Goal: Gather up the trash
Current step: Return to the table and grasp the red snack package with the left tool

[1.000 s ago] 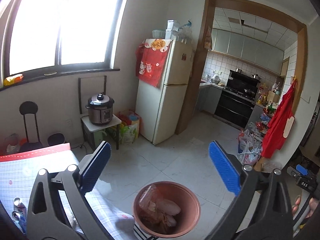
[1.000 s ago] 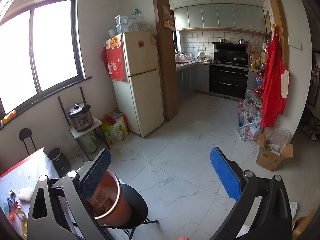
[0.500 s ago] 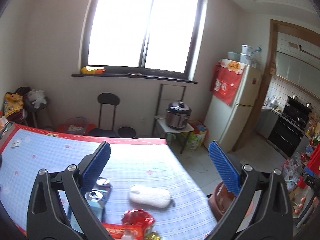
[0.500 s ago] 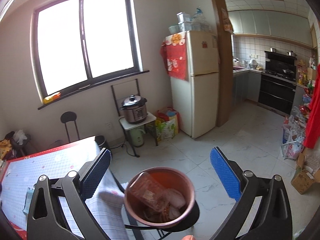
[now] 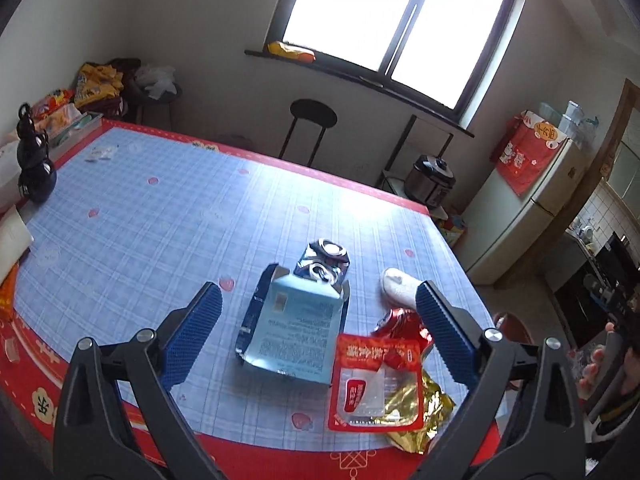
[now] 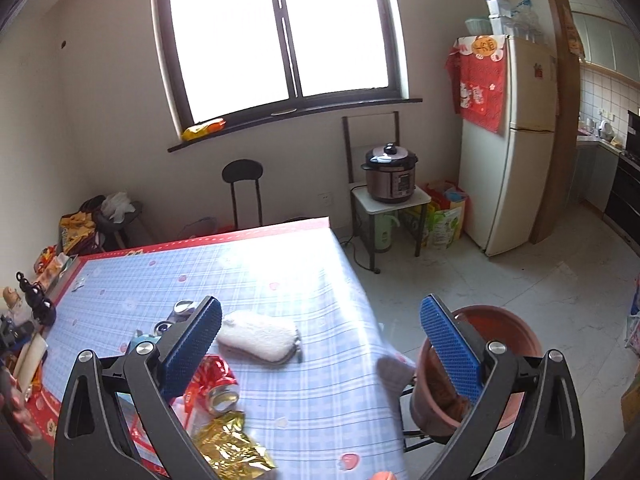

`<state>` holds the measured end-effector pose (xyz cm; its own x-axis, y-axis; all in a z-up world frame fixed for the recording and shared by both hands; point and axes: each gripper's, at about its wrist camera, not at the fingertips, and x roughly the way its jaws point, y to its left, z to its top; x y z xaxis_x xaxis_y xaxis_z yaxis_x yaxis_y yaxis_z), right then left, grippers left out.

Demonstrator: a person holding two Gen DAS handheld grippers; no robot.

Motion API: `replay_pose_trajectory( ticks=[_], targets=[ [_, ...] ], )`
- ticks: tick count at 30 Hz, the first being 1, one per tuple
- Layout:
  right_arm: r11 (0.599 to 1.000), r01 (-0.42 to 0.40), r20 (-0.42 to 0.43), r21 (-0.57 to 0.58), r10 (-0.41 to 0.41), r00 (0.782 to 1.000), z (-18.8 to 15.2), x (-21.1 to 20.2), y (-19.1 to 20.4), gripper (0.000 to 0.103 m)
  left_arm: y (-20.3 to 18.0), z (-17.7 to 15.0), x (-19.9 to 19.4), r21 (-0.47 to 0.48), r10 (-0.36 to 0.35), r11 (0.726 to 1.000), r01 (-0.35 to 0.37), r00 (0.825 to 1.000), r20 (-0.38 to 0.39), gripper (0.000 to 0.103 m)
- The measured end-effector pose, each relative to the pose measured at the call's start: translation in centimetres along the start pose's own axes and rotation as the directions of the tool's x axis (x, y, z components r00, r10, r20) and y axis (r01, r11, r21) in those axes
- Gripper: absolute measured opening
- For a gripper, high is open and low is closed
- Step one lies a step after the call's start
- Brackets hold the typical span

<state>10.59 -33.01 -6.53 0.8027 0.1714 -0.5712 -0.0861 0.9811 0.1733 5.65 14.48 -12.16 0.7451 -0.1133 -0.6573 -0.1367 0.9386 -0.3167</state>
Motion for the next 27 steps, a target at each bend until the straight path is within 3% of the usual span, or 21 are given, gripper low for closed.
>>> replay_pose_trajectory(
  ticks=[2,4,6,8,11,13,22,24,27],
  targets=[
    [1.0,-0.031,-0.036,-0.001,0.031,0.999,-0.6,1.0,2.0,0.098,0.7,-2.5,2.5,-0.018,-0.046,0.999,0.045,0.994,-0.103,0.087],
    [0.999,-0.038,-0.068,-0.016,0.037,0.997,-1.6,1.9,4.1,0.098,1.6,-4.8,5.1,-0.05,-0.09,0.995,0.081,0.973,-0.211,0.077],
    [0.999,-0.034,-0.1,-0.032,0.031,0.995,-2.3,2.5,5.7,0.098,2.1,-7.0,7.7,-0.093,-0.155,0.987,0.133,0.938,-0.311,0.061],
    [0.999,-0.032,-0.132,-0.035,0.028,0.991,-3.0,3.1,6.8,0.098,2.1,-8.8,10.0,-0.118,-0.211,0.977,0.179,0.896,-0.391,0.053],
    [0.999,-0.017,-0.161,-0.047,0.009,0.987,-3.8,3.5,7.7,0.098,2.1,-10.4,12.6,-0.197,-0.314,0.948,0.25,0.835,-0.452,0.05],
    [0.999,0.002,-0.181,-0.053,-0.011,0.983,-4.4,3.7,7.8,0.098,1.9,-11.1,14.0,-0.212,-0.338,0.94,0.267,0.807,-0.484,0.05],
    [0.998,0.063,-0.271,0.006,-0.059,0.961,-7.3,4.2,6.5,0.098,0.5,-13.3,17.8,-0.25,-0.382,0.924,0.288,0.716,-0.585,0.048],
    [0.997,0.074,-0.284,0.025,-0.064,0.957,-7.7,4.1,6.1,0.098,-0.2,-13.7,18.1,-0.222,-0.361,0.933,0.285,0.705,-0.611,0.028],
    [0.995,0.083,-0.303,0.053,-0.063,0.951,-8.4,4.2,5.6,0.098,-0.7,-13.5,18.0,-0.19,-0.347,0.937,0.295,0.703,-0.62,0.023]
  ],
)
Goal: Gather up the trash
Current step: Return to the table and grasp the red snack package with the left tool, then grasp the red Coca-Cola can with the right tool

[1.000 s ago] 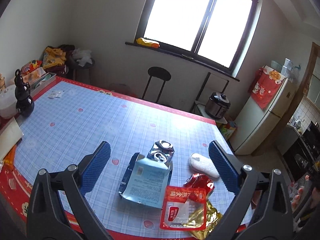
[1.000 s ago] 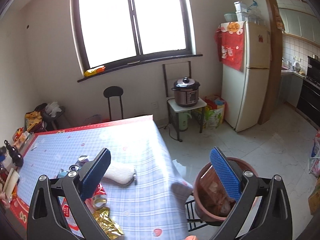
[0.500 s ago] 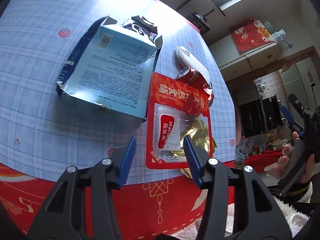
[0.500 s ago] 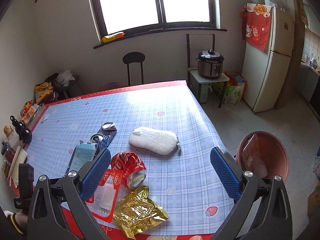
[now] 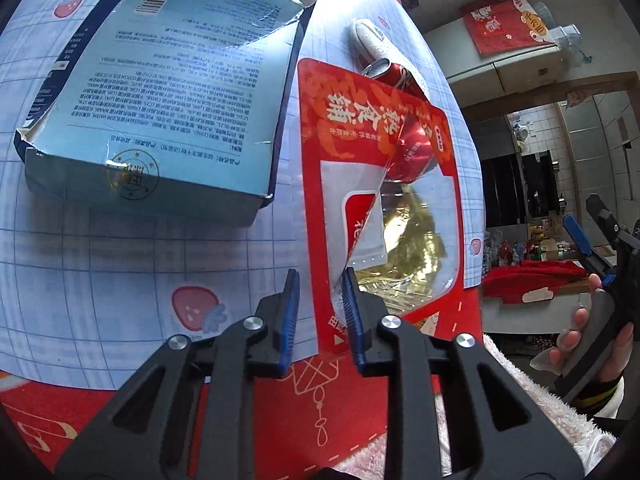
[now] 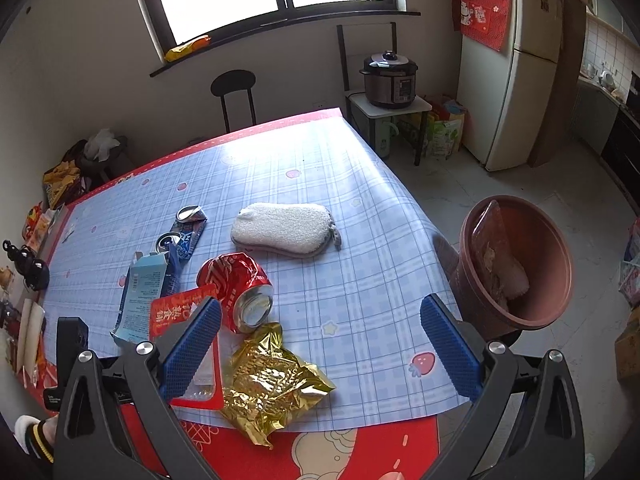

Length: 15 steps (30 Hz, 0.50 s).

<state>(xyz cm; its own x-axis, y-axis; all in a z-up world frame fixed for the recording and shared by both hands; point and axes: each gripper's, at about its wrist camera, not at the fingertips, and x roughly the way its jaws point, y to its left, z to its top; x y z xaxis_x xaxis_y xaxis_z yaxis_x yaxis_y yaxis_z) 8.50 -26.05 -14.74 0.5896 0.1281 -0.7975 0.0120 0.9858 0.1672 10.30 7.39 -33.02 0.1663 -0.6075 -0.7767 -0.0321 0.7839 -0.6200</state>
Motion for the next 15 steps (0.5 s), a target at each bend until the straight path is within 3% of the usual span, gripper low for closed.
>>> replay_pose_trajectory(
  ticks=[3,8,12,15],
  targets=[
    [0.999,0.004,-0.032,0.046,-0.002,0.999,-0.9,0.7,-0.6,0.098,-0.9,0.1,-1.0,0.055,0.002,0.999,-0.003,1.0,0.024,0.017],
    [0.992,-0.004,-0.096,0.128,0.016,0.995,-2.6,2.1,-1.1,0.098,-2.8,0.7,-3.9,0.162,-0.005,0.987,-0.012,0.995,0.102,0.016],
    [0.989,-0.022,-0.102,0.148,0.038,0.994,-3.3,2.5,-0.9,0.098,-2.9,2.0,-6.6,0.163,-0.014,0.987,-0.015,0.984,0.176,0.016],
    [0.992,-0.022,-0.092,0.121,0.034,0.995,-3.3,2.9,-0.5,0.098,-2.3,3.1,-9.2,0.135,-0.015,0.991,-0.02,0.967,0.255,0.016]
  ],
)
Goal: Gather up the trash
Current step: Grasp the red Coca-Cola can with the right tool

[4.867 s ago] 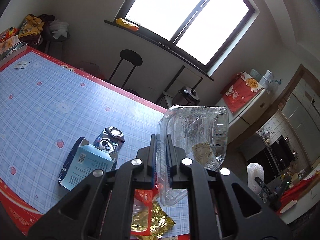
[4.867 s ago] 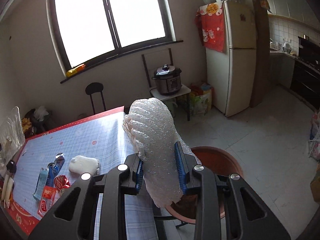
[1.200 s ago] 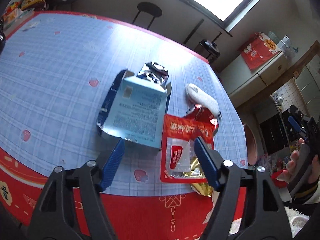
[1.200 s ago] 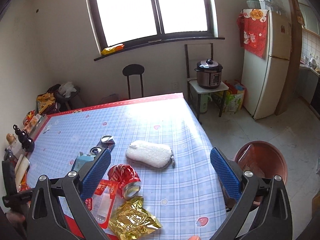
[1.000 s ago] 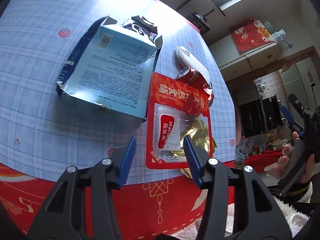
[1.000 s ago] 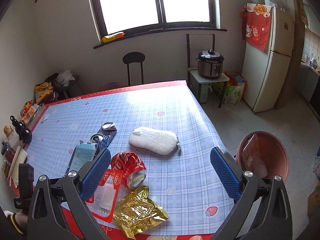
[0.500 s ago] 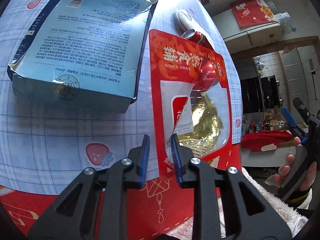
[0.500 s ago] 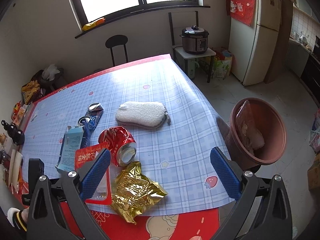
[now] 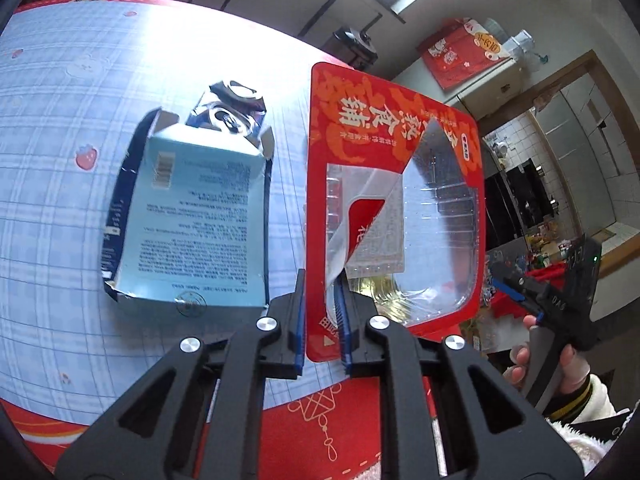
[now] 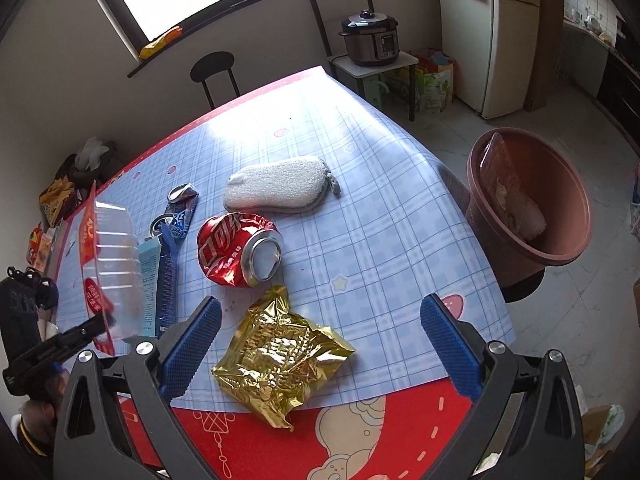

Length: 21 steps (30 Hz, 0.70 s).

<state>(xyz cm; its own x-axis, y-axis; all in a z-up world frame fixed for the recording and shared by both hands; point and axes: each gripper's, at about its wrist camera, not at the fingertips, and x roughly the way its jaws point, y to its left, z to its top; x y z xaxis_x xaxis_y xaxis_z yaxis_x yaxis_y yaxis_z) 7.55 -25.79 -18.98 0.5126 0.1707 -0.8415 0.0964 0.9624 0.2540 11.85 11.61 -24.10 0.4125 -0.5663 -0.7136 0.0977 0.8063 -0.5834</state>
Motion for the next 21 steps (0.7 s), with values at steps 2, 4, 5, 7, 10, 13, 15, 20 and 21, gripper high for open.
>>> replay_pose_trajectory(
  ticks=[2,4,5,7,10,13,15,20,21],
  targets=[
    [1.0,-0.004,0.004,-0.031,0.004,1.0,0.2,0.7,0.5,0.098,0.8,0.7,-1.8,-0.014,0.015,1.0,-0.015,0.999,0.052,0.016],
    [0.998,-0.032,-0.013,-0.052,0.031,0.999,0.4,1.9,1.2,0.098,1.4,1.3,-3.5,-0.029,0.025,0.999,-0.023,0.995,0.096,0.016],
    [0.997,-0.049,-0.028,-0.058,0.047,0.998,0.6,2.6,1.6,0.098,1.7,1.4,-4.2,-0.036,0.032,0.999,-0.028,0.993,0.114,0.016],
    [0.996,-0.043,-0.043,-0.074,0.04,0.998,0.9,4.2,2.5,0.098,2.5,1.4,-5.5,-0.052,0.044,0.998,-0.037,0.989,0.142,0.016],
    [0.992,-0.026,-0.068,-0.124,0.018,0.998,1.4,6.9,4.5,0.098,4.1,1.1,-7.1,-0.093,0.065,0.994,-0.049,0.983,0.173,0.016],
    [0.983,-0.024,-0.088,-0.183,0.008,0.996,2.1,9.4,6.5,0.077,5.7,0.1,-8.4,-0.156,0.078,0.987,-0.047,0.977,0.199,0.016],
    [0.979,-0.016,-0.097,-0.204,-0.004,0.995,2.5,10.9,7.5,0.066,6.7,-0.6,-8.9,-0.19,0.086,0.981,-0.046,0.974,0.208,0.016],
    [0.989,-0.009,-0.136,-0.145,-0.011,0.991,3.6,13.9,8.4,0.046,8.4,-2.4,-10.1,-0.259,0.12,0.964,-0.058,0.966,0.23,0.016],
    [0.991,-0.01,-0.143,-0.132,-0.009,0.99,3.7,14.3,8.5,0.045,8.8,-2.7,-10.4,-0.272,0.126,0.96,-0.058,0.963,0.237,0.016]
  ],
)
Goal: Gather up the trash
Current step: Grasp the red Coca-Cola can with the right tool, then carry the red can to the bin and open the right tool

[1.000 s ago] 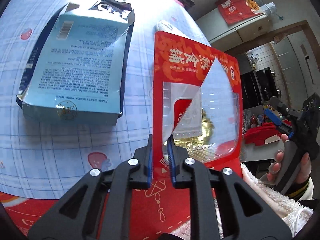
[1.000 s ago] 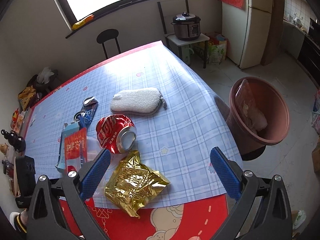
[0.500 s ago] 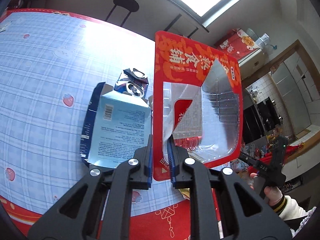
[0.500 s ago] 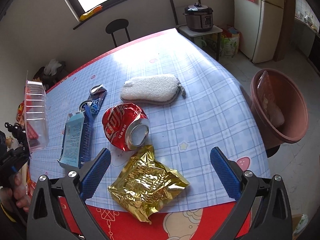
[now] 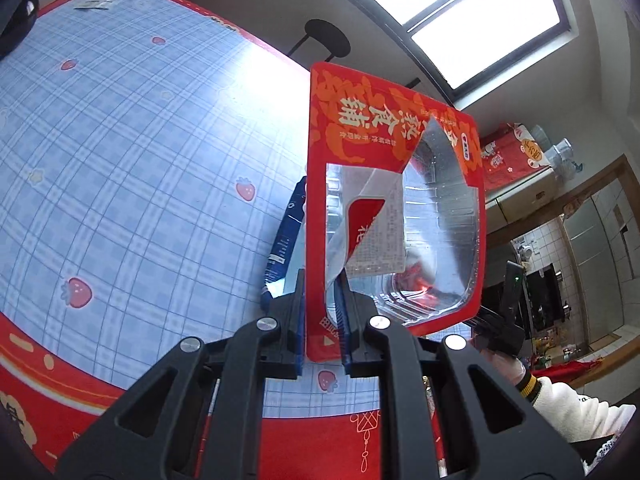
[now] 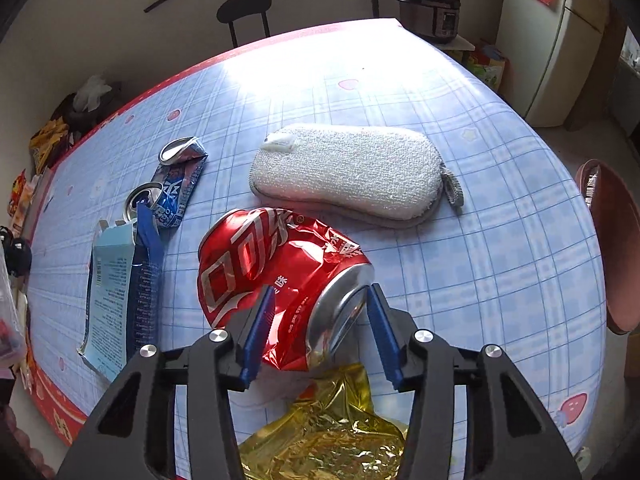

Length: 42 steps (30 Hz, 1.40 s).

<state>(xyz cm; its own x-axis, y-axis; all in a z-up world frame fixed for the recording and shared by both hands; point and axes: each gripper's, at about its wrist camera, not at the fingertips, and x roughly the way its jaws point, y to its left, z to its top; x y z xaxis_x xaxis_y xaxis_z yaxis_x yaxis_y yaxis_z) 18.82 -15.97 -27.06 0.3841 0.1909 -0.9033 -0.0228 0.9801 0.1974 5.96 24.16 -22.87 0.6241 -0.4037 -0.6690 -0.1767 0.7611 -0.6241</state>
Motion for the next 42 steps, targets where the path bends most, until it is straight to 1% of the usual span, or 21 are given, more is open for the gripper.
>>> replay_pose_trajectory(
  ticks=[1,3,6,7,9,14,18,20,22,25,30,34,37,42],
  targets=[
    [1.0,-0.006,-0.007,0.008,0.006,1.0,0.1,0.4,0.1,0.042,0.4,-0.1,-0.4,-0.013,0.005,1.0,-0.004,1.0,0.007,0.016],
    [1.0,0.003,-0.027,0.007,-0.002,1.0,0.1,1.2,0.4,0.04,1.2,-0.6,-1.0,-0.032,0.016,0.999,-0.015,1.0,0.016,0.016],
    [0.999,-0.004,-0.012,0.033,0.004,1.0,-0.1,1.5,0.2,0.038,1.7,-0.9,-1.2,-0.045,0.031,0.999,-0.03,0.999,0.015,0.016],
    [0.999,-0.011,-0.006,0.044,0.012,1.0,-0.1,1.4,0.0,0.031,1.7,-1.0,-1.2,-0.047,0.034,0.998,-0.033,0.999,0.014,0.016],
    [0.998,-0.033,0.005,0.053,0.033,0.999,-0.2,1.0,-0.4,0.024,1.5,-1.0,-1.1,-0.046,0.035,0.998,-0.035,0.999,0.012,0.016],
    [0.994,-0.082,0.086,0.067,0.076,0.993,-0.8,-1.6,-1.4,0.022,0.1,-0.5,-0.5,-0.009,0.021,1.0,-0.021,1.0,0.01,0.016],
    [0.984,-0.152,0.174,0.097,0.133,0.976,-1.3,-5.2,-2.8,0.022,-1.5,-0.1,-0.1,0.037,0.011,0.999,-0.011,1.0,0.007,0.016],
    [0.979,-0.179,0.227,0.096,0.154,0.962,-1.4,-7.4,-3.6,0.022,-2.5,0.1,0.1,0.056,0.006,0.998,-0.006,1.0,0.004,0.016],
    [0.978,-0.187,0.283,0.089,0.155,0.947,-1.6,-9.7,-4.6,0.022,-3.7,0.2,0.4,0.078,0.004,0.997,-0.004,1.0,-0.001,0.016],
    [0.979,-0.181,0.366,0.089,0.137,0.92,-1.7,-13.1,-6.7,0.022,-5.6,0.1,0.9,0.113,0.003,0.994,-0.002,1.0,-0.007,0.016],
    [0.985,-0.148,0.492,0.088,0.086,0.866,-1.9,-18.3,-10.5,0.022,-9.3,0.1,2.3,0.166,-0.01,0.986,0.013,1.0,-0.024,0.016],
    [0.989,-0.112,0.561,0.095,0.04,0.827,-2.8,-21.8,-14.0,0.022,-12.9,-0.7,3.7,0.21,-0.028,0.977,0.035,0.999,-0.038,0.016],
    [0.989,-0.101,0.6,0.112,0.014,0.8,-3.3,-24.0,-16.8,0.022,-15.5,-1.4,4.9,0.239,-0.04,0.97,0.052,0.998,-0.052,0.016],
    [0.985,-0.087,0.646,0.151,-0.032,0.762,-4.3,-26.9,-21.5,0.022,-20.0,-2.9,7.0,0.286,-0.058,0.955,0.078,0.995,-0.079,0.016]
  ],
)
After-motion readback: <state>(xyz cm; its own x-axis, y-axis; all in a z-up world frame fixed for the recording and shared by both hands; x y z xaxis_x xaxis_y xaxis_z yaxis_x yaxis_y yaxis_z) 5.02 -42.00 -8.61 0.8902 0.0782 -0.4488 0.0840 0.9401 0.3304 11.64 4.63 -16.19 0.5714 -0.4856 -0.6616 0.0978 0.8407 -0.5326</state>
